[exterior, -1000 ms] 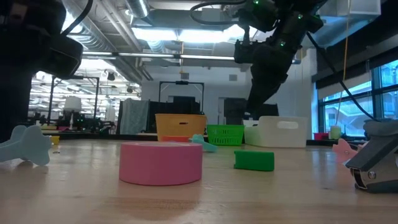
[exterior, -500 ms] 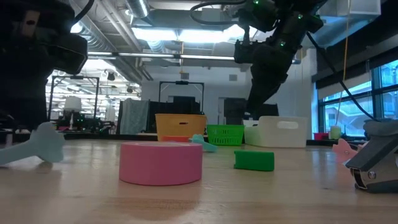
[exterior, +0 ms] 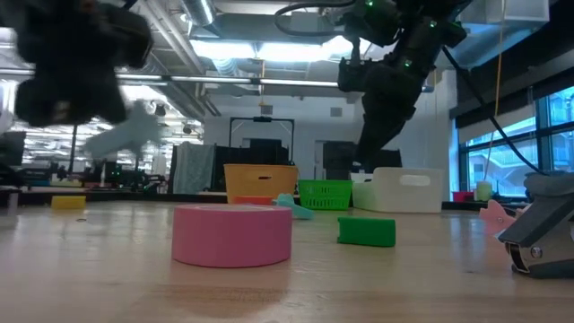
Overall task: Pick and place Stapler, Stapler remover, tape
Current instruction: Put the gray staple remover into the yellow bin
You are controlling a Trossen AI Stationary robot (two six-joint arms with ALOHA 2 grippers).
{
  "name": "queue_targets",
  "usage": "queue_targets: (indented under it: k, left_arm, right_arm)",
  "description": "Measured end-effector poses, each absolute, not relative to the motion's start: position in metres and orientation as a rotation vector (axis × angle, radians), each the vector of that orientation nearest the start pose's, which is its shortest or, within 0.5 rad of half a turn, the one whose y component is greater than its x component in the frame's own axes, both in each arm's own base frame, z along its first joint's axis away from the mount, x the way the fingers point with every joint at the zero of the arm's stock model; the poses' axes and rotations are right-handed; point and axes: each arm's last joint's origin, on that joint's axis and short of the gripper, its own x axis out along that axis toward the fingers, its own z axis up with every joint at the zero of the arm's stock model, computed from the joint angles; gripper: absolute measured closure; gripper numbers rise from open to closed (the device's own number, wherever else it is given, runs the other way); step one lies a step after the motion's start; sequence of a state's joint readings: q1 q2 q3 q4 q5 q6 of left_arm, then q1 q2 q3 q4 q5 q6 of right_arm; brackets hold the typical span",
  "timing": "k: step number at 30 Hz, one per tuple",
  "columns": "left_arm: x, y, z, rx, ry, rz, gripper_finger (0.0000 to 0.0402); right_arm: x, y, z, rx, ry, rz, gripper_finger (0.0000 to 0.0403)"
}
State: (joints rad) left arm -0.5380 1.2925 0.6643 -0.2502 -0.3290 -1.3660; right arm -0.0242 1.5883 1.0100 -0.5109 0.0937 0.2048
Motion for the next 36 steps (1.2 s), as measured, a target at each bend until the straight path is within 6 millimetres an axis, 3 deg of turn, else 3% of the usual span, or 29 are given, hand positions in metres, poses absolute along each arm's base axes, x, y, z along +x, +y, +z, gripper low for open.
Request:
queue_targets:
  k: [3, 7, 12, 18, 22, 25, 30, 36]
  left_arm:
    - [0.213, -0.097, 0.200, -0.850, 0.701, 0.392, 0.0400]
    - [0.219, -0.053, 0.206, -0.707, 0.676, 0.490, 0.0400]
    - [0.233, 0.020, 0.213, -0.578, 0.621, 0.506, 0.0400]
    - [0.236, 0.117, 0.235, -0.443, 0.552, 0.573, 0.0400]
    - [0.243, 0.173, 0.248, -0.356, 0.588, 0.579, 0.0400]
    - [0.259, 0.208, 0.248, -0.322, 0.651, 0.557, 0.0400]
    - [0.292, 0.245, 0.230, -0.288, 0.796, 0.502, 0.0400]
    - [0.312, 0.267, 0.200, -0.288, 0.935, 0.472, 0.0400]
  right_arm:
    - [0.305, -0.010, 0.197, 0.163, 1.094, -0.230, 0.0183]
    - [0.297, -0.011, 0.200, 0.177, 1.135, -0.281, 0.0183]
    - [0.276, -0.012, 0.207, 0.213, 1.074, -0.390, 0.0183]
    - [0.235, -0.013, 0.210, 0.327, 0.984, -0.525, 0.0183]
    - [0.216, -0.013, 0.212, 0.409, 0.919, -0.563, 0.0183]
    - [0.209, -0.013, 0.214, 0.438, 0.887, -0.572, 0.0183]
    - [0.206, -0.016, 0.215, 0.440, 0.886, -0.593, 0.0183]
    - [0.205, -0.016, 0.215, 0.441, 0.896, -0.598, 0.0183]
